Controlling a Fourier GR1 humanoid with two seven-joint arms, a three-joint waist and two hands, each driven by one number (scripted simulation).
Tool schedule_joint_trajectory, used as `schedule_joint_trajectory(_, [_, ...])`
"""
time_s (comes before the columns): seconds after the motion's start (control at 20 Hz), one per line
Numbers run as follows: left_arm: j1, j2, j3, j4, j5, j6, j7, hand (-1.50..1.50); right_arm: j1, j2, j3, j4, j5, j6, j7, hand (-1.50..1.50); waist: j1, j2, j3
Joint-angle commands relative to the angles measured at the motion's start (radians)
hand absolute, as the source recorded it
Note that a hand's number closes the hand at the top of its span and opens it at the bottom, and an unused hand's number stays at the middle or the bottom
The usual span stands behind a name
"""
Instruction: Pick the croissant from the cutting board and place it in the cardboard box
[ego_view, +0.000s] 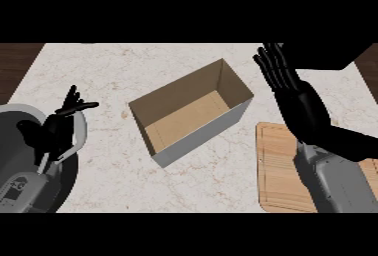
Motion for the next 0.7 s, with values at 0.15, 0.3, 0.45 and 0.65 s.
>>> schedule_joint_trajectory(0.15, [0.063,0.132,0.057,0.049,-0.137,0.009,0.034,0.0,0.231,-0.116,-0.161,0.087,-0.113,0.074,-0.006,-1.5,-0.039,-0.007,0.022])
schedule_joint_trajectory(0.3, [0.046,0.178,0.067,0.054,-0.151,-0.091,0.122,0.0,0.181,-0.391,-0.068,0.071,0.239,0.102,-0.02,-1.5,-0.028,-0.018,-0.011])
schedule_joint_trajectory(0.45, [0.081,0.186,0.084,0.057,-0.211,-0.076,0.104,0.0,0.391,-0.39,-0.068,0.234,0.348,0.026,-0.154,-1.5,-0.031,0.002,0.024])
schedule_joint_trajectory(0.65, [0.131,0.179,0.117,0.042,-0.243,-0.083,0.089,0.0,0.491,-0.303,-0.252,0.392,0.044,0.157,-0.508,-1.5,-0.027,-0.008,0.027])
